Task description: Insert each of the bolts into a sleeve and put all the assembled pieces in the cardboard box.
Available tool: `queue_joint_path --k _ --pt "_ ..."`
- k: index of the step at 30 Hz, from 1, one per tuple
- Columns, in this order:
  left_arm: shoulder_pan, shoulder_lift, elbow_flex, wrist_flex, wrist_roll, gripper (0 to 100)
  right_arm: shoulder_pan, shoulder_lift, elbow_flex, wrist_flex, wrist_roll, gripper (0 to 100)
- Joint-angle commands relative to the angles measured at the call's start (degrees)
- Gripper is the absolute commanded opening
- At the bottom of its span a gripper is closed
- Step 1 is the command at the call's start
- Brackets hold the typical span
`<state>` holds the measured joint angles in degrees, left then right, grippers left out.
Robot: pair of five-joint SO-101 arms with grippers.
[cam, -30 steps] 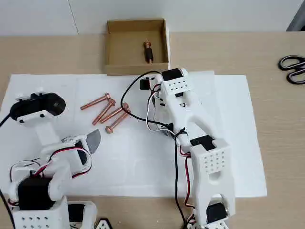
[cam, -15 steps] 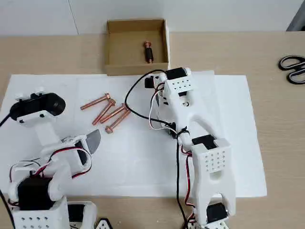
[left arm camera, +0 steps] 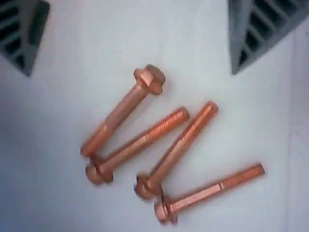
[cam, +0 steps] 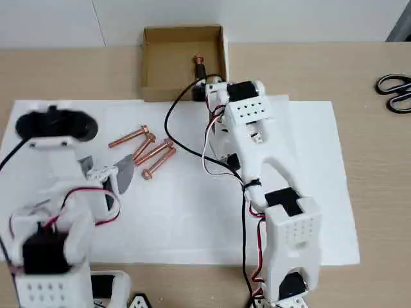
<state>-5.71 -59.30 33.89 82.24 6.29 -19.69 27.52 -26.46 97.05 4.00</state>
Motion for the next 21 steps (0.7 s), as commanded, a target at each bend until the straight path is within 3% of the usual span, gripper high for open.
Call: queue_joint_path --k 1,12,21 --pt "0.4 10.1 -7.1 3.3 -2.3 25 1.4 -4.8 -1.2 0.7 0.4 0.4" --pt "1.2 42.9 -24.7 2.6 -24.5 25 5.4 -4.9 -1.2 0.7 3.3 0.4" --pt "5.3 65.0 -36.4 1.8 -28.2 25 5.5 -4.6 -1.0 0.7 3.3 0.4"
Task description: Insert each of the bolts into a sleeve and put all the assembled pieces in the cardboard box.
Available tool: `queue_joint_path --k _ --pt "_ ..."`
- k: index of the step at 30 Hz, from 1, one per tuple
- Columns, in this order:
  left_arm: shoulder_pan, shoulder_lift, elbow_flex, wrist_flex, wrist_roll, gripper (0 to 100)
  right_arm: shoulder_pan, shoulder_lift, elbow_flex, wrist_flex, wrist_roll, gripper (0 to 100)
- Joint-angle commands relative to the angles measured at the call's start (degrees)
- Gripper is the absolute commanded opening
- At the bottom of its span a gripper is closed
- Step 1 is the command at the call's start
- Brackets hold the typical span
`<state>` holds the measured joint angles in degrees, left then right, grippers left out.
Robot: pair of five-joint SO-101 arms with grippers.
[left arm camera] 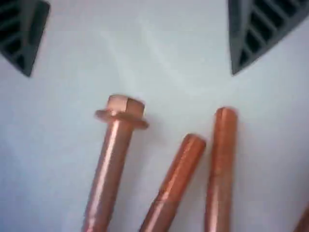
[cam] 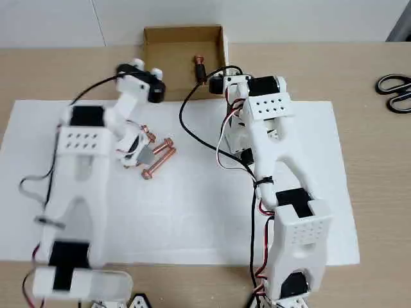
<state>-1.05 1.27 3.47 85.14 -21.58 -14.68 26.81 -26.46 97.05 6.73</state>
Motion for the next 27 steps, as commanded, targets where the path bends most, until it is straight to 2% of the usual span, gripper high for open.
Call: queue_joint_path --k 1,6,10,19,27 --pt "0.6 6.5 -8.0 -1.1 -0.4 25 0.5 -3.9 -1.0 0.7 0.6 0.4" --pt "0.6 16.2 -16.8 -0.7 -0.4 18 0.5 -3.8 -0.9 0.7 0.6 0.4" --pt "0.6 20.9 -20.7 -0.5 -0.3 17 0.4 -3.8 -0.9 1.3 0.6 0.4" --pt "4.0 23.1 -21.5 -0.6 -0.4 17 0.3 -3.8 -0.9 1.3 0.6 0.4" --pt "4.0 23.2 -21.2 -2.6 -0.4 17 0.2 -3.8 -0.9 1.4 0.6 0.4"
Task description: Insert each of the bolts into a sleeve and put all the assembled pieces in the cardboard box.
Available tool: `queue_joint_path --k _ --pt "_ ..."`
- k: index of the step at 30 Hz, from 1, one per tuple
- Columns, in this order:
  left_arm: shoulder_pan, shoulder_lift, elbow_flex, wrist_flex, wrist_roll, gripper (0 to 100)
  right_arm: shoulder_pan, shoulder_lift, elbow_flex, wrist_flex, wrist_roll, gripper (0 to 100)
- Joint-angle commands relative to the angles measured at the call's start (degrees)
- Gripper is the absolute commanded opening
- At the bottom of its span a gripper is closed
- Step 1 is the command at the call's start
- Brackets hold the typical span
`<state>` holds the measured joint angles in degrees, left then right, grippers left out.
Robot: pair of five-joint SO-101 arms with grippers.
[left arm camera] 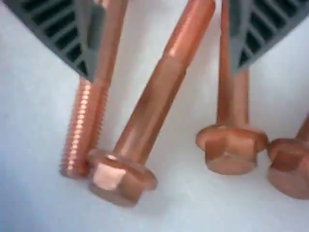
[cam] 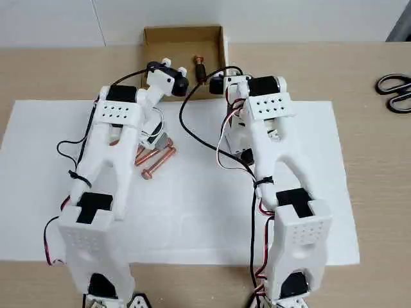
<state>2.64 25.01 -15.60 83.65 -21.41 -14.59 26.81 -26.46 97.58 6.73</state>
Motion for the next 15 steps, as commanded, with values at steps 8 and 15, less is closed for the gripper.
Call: queue_joint_path --k 8,15 --pt "0.4 -0.5 -2.1 -1.5 -0.4 11 0.1 -3.8 -0.9 0.8 0.6 0.4" --pt "2.2 1.1 -2.3 -1.2 -0.4 11 0.0 -3.8 -0.9 0.8 0.6 0.4"
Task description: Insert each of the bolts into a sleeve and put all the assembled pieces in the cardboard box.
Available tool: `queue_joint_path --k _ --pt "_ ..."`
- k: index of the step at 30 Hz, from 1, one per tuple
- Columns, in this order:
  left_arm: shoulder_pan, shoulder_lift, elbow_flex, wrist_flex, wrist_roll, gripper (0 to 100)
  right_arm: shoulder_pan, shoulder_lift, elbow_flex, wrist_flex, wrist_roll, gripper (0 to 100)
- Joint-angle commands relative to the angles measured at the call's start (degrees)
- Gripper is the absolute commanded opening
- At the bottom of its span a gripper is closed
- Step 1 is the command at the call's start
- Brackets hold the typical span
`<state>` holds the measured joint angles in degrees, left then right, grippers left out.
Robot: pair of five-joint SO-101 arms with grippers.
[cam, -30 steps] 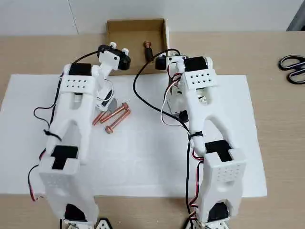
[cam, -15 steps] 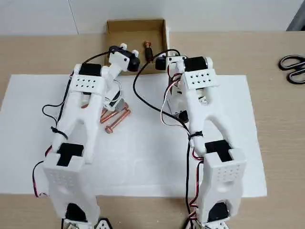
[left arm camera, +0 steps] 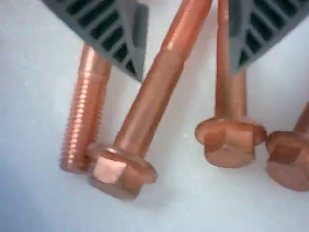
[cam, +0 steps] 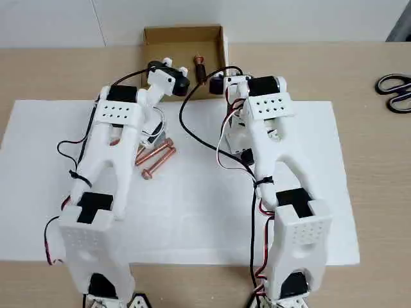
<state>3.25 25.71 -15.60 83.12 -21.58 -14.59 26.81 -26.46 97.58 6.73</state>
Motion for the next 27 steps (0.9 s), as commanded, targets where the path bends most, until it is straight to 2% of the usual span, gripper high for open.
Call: queue_joint_path --k 1,13,27 --pt "2.3 1.1 -2.4 -0.7 -0.3 11 0.0 -3.8 -0.9 0.8 0.6 0.4" --pt "2.2 7.0 -7.3 -0.7 -0.3 11 0.0 -3.8 -0.9 0.8 0.6 0.4" --pt "2.4 10.7 -7.4 -2.3 -0.1 10 0.0 -3.7 -0.9 0.8 0.6 0.4"
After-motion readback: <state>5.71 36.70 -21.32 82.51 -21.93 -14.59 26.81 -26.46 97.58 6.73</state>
